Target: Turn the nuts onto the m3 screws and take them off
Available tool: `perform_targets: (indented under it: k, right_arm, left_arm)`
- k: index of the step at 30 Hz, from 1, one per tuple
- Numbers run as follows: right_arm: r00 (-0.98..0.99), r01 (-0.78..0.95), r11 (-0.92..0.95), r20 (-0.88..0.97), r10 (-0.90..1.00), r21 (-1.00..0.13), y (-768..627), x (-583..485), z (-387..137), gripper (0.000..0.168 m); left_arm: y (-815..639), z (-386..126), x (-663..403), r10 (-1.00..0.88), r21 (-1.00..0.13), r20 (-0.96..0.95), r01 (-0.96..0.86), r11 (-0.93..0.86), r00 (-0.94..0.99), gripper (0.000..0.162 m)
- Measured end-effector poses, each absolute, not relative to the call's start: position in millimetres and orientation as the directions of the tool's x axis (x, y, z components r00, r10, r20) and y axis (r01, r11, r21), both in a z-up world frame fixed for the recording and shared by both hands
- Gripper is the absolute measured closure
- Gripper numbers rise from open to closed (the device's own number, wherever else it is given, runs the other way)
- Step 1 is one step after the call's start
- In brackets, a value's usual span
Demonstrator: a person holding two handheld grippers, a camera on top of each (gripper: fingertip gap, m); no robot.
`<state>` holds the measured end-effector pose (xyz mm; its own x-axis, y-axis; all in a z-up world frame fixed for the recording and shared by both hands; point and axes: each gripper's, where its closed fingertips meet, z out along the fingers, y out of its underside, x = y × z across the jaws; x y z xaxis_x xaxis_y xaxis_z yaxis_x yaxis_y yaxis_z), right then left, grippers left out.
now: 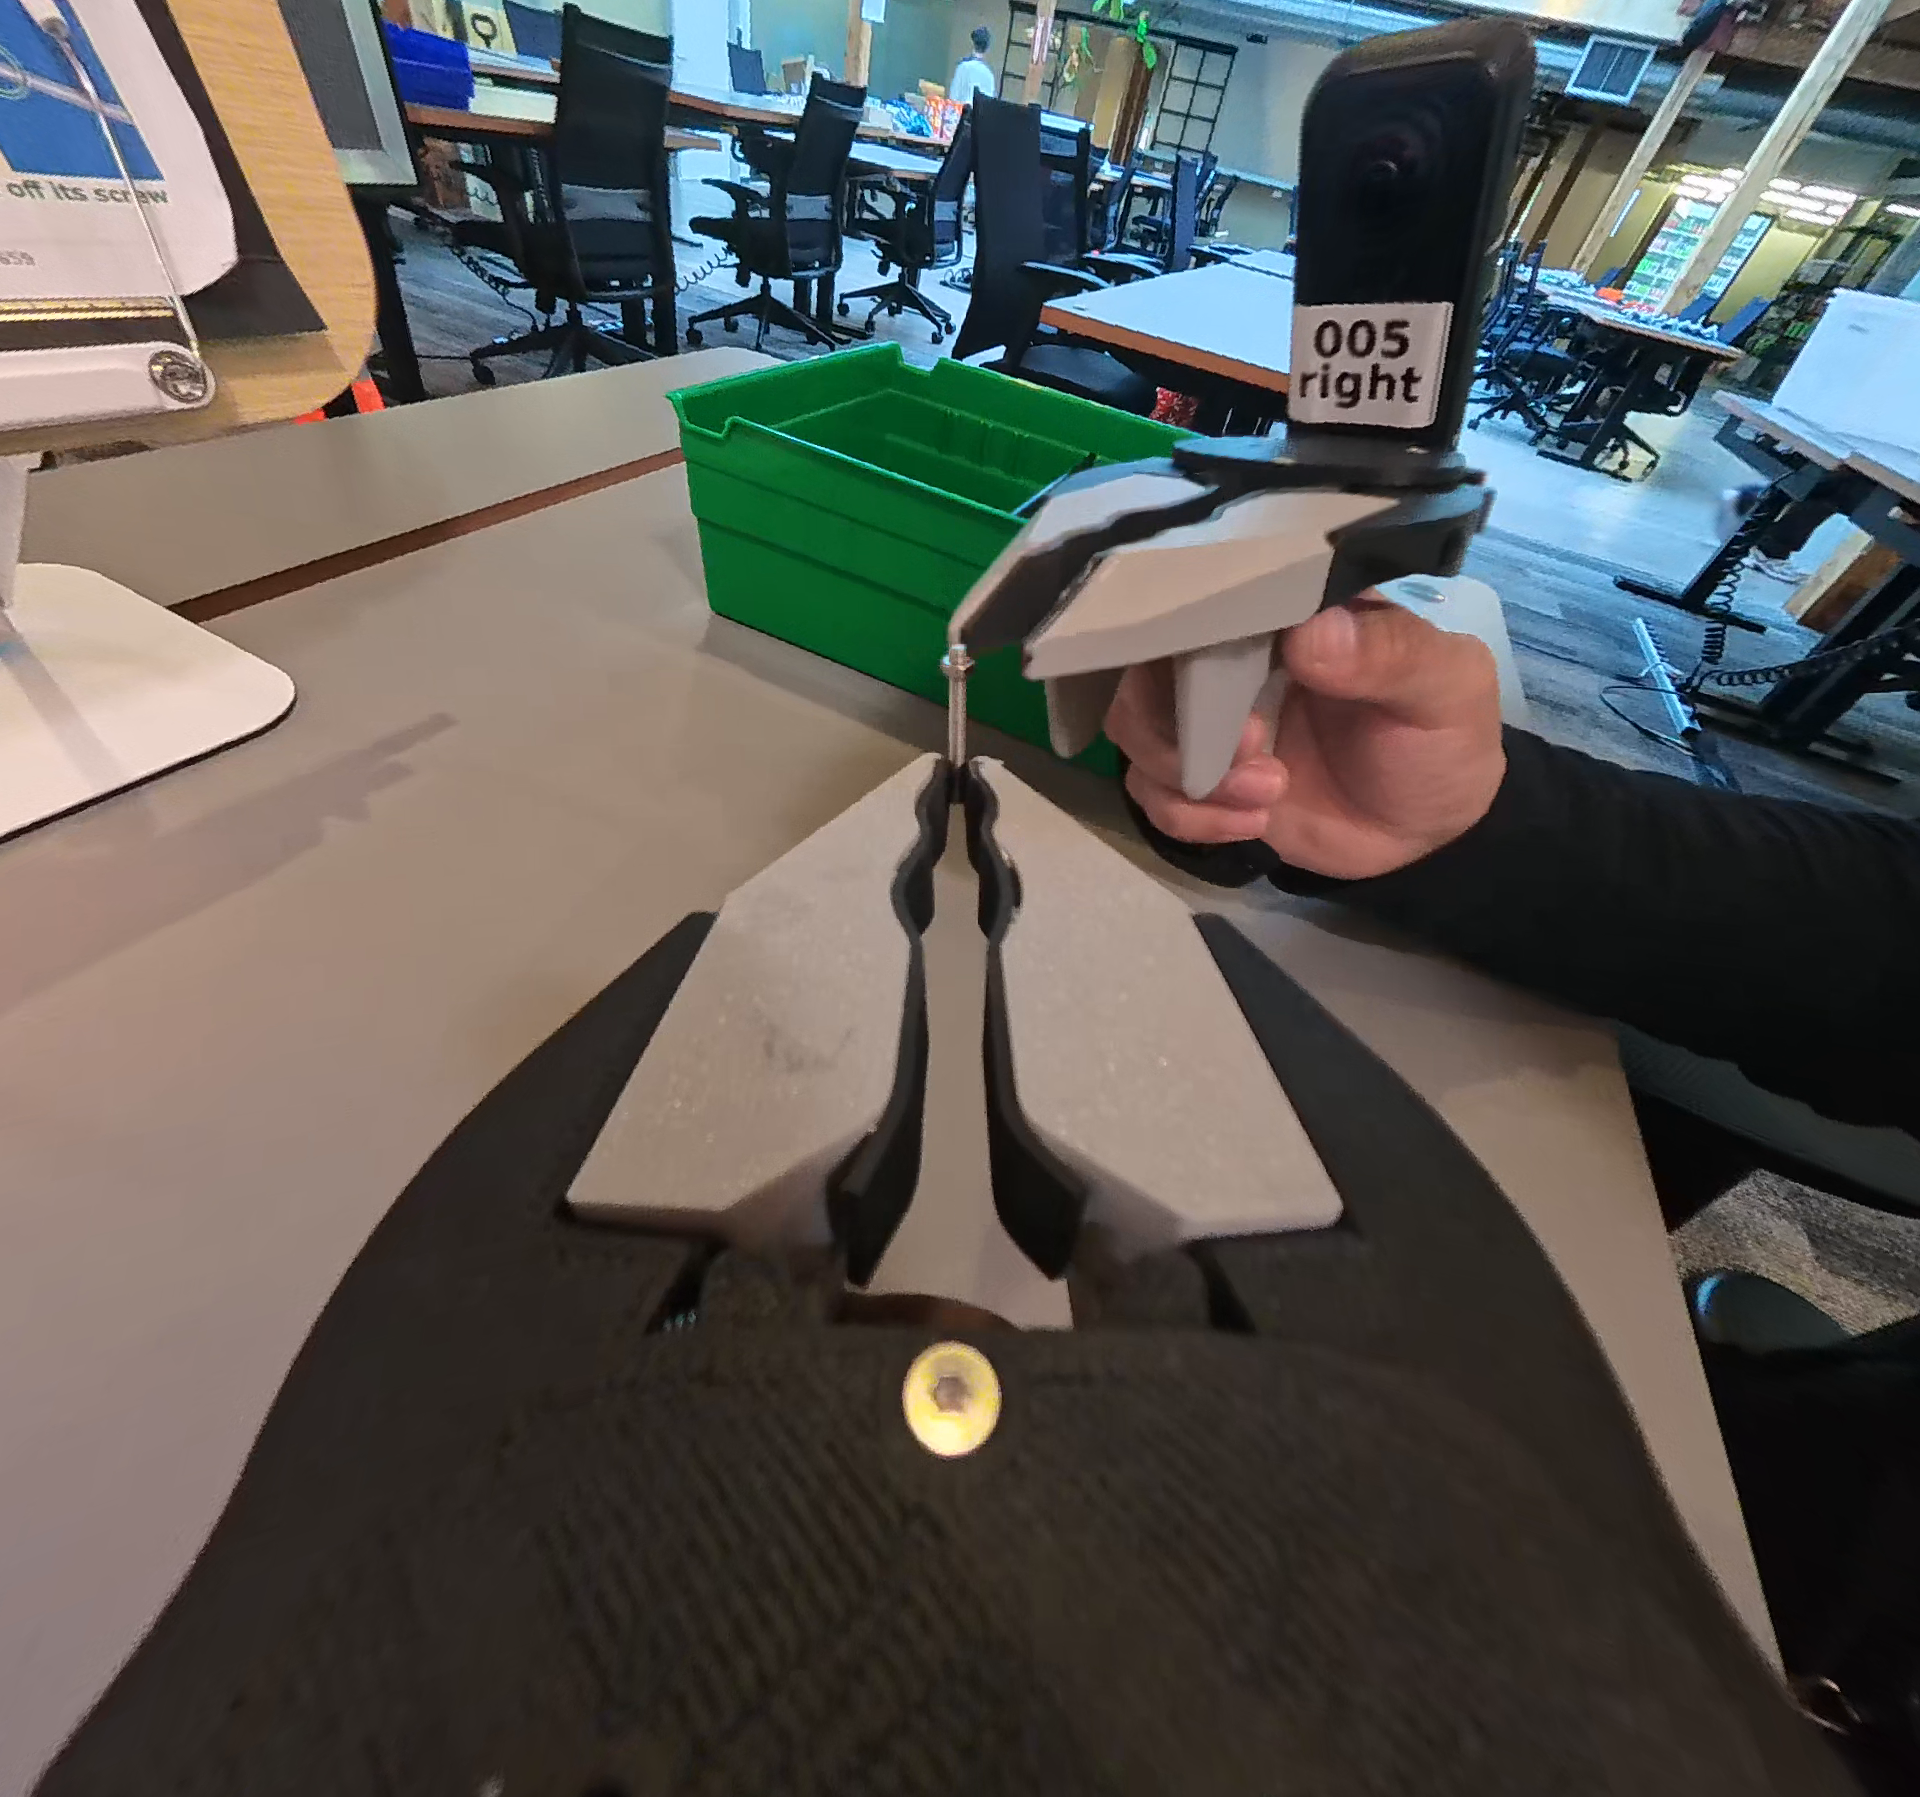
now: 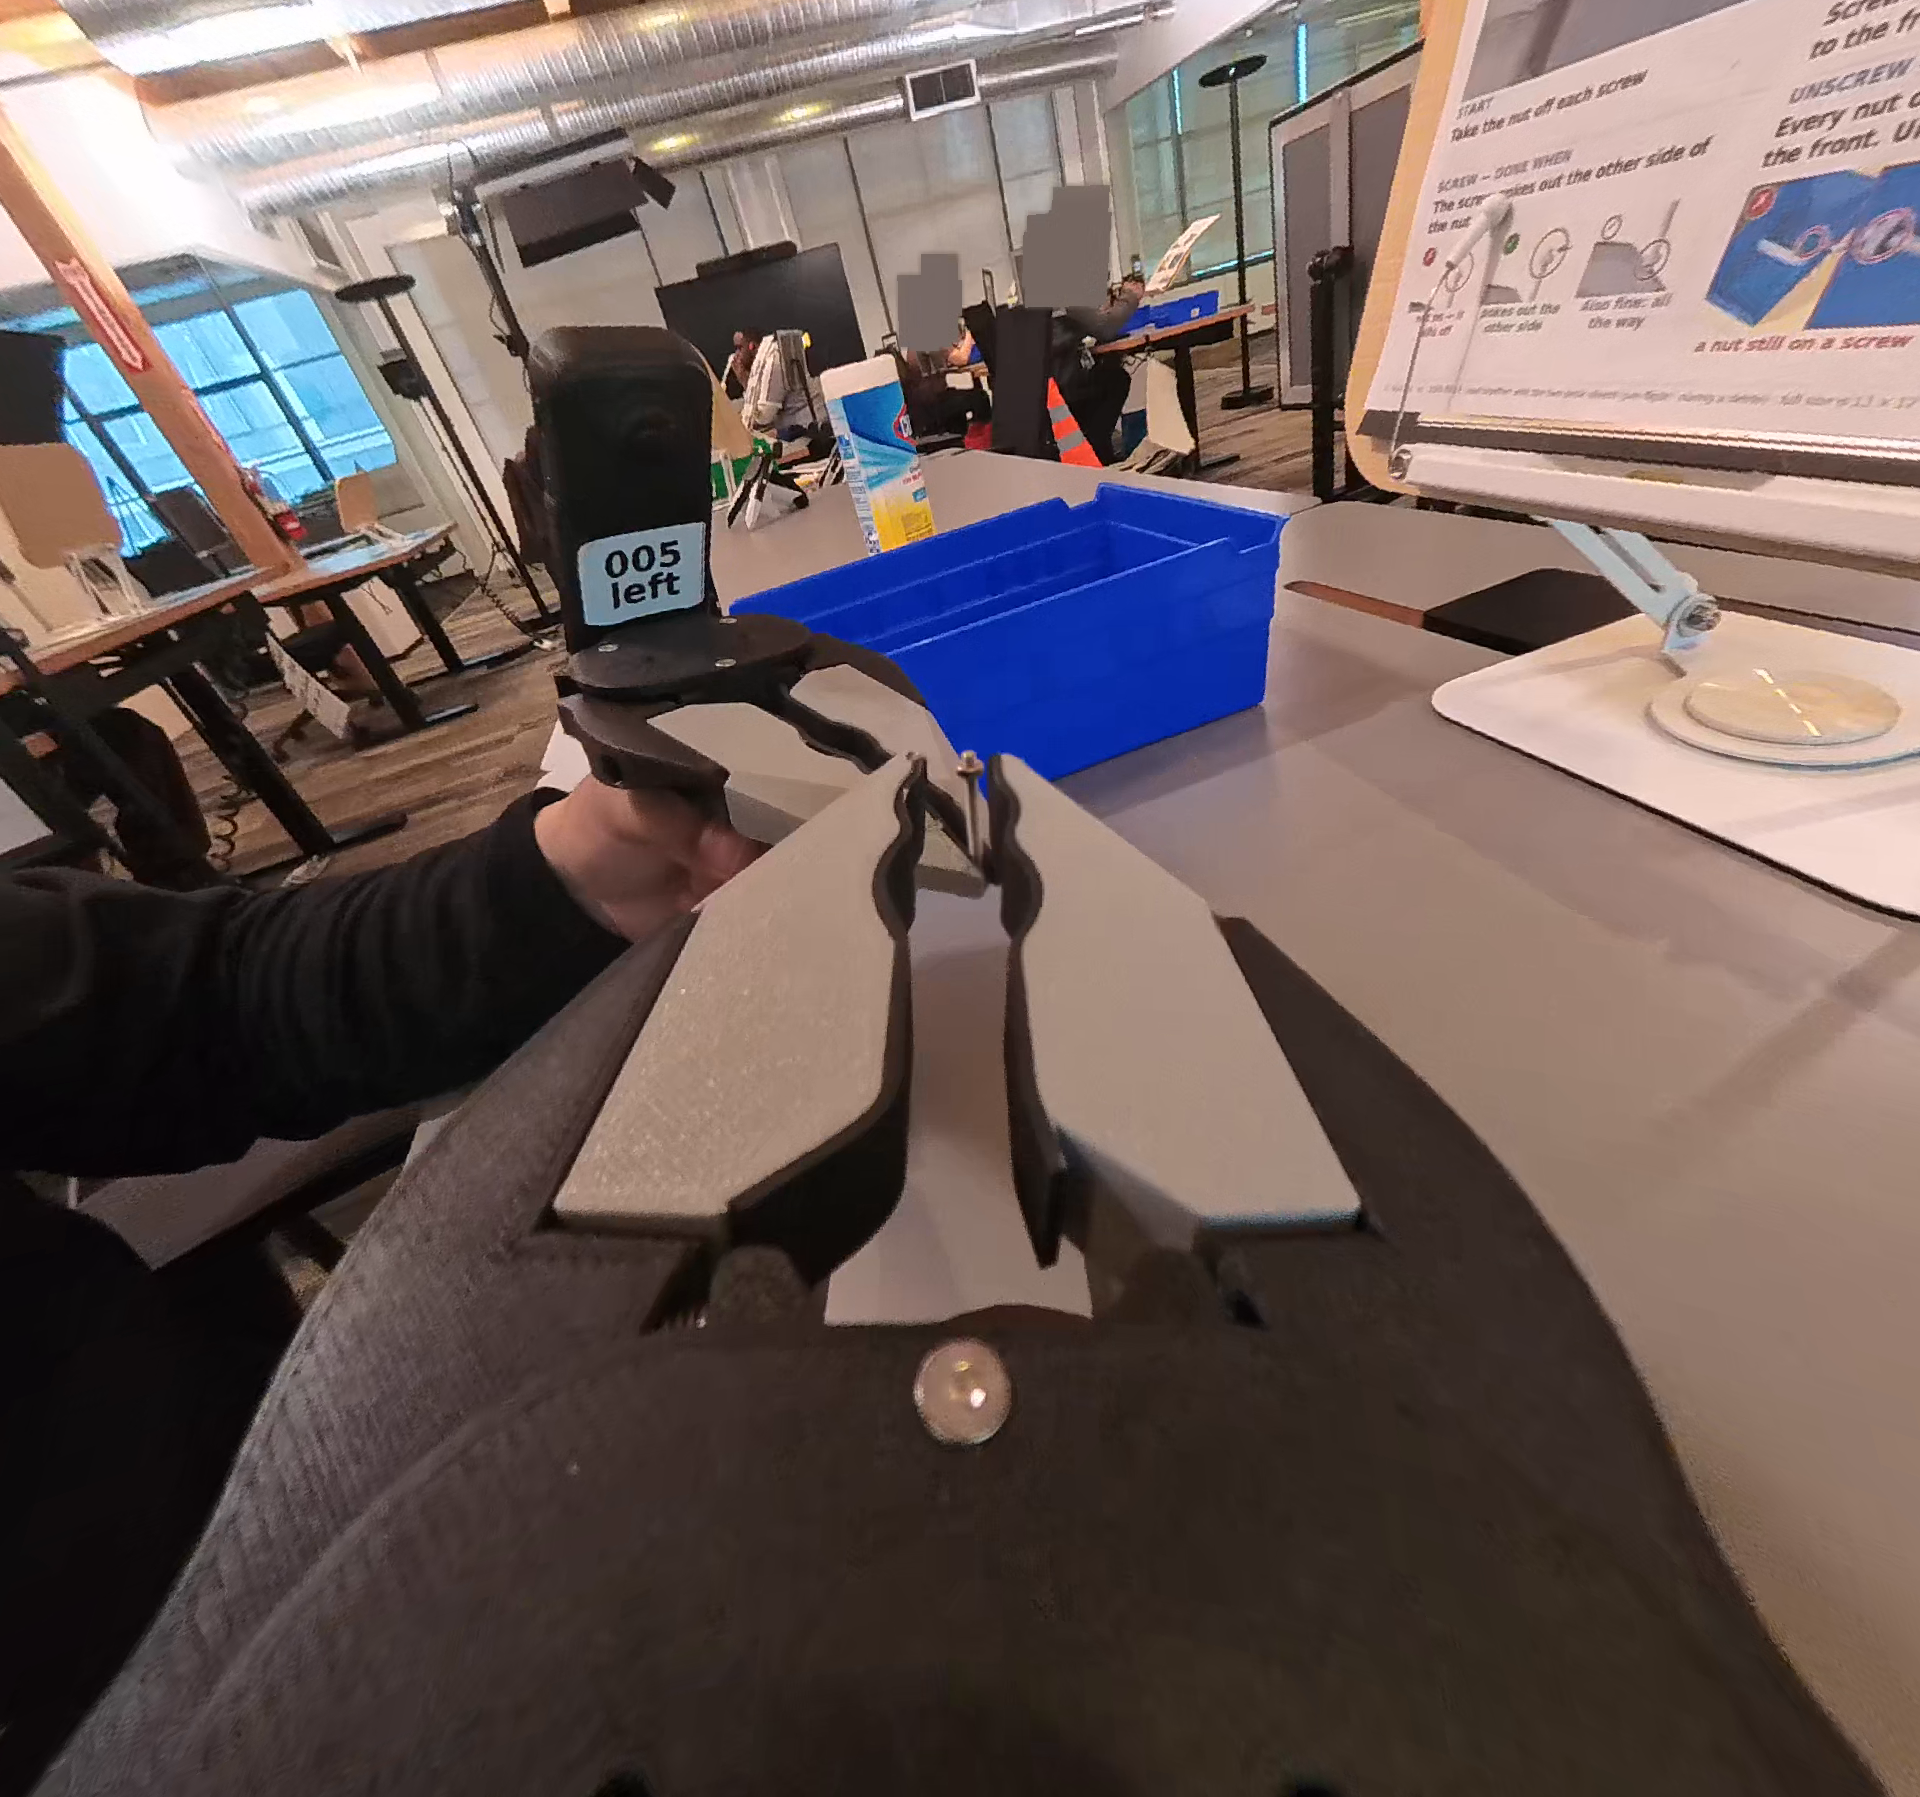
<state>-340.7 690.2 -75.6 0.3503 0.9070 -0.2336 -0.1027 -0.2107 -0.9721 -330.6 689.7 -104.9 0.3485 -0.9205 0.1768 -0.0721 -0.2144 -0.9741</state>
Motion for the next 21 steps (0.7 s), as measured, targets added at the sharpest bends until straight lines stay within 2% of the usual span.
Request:
perform_targets:
  k: [10,17,21]
  right_arm:
    - [0.341,-0.024,-0.208,-0.204,0.918,-0.978,685,-360,-91,0.158]
    - [0.37,-0.092,-0.206,-0.225,0.901,-0.974,694,-339,-78,0.159]
    - [0.364,-0.075,-0.206,-0.219,0.905,-0.976,693,-341,-81,0.161]
  left_arm:
    - [677,-113,-315,-0.939,-0.974,0.133,-0.133,-0.182,0.318,0.162]
    - [690,-108,-329,-0.921,-0.975,0.162,-0.089,-0.205,0.354,0.162]
    - [690,-108,-330,-0.922,-0.975,0.151,-0.098,-0.198,0.357,0.162]
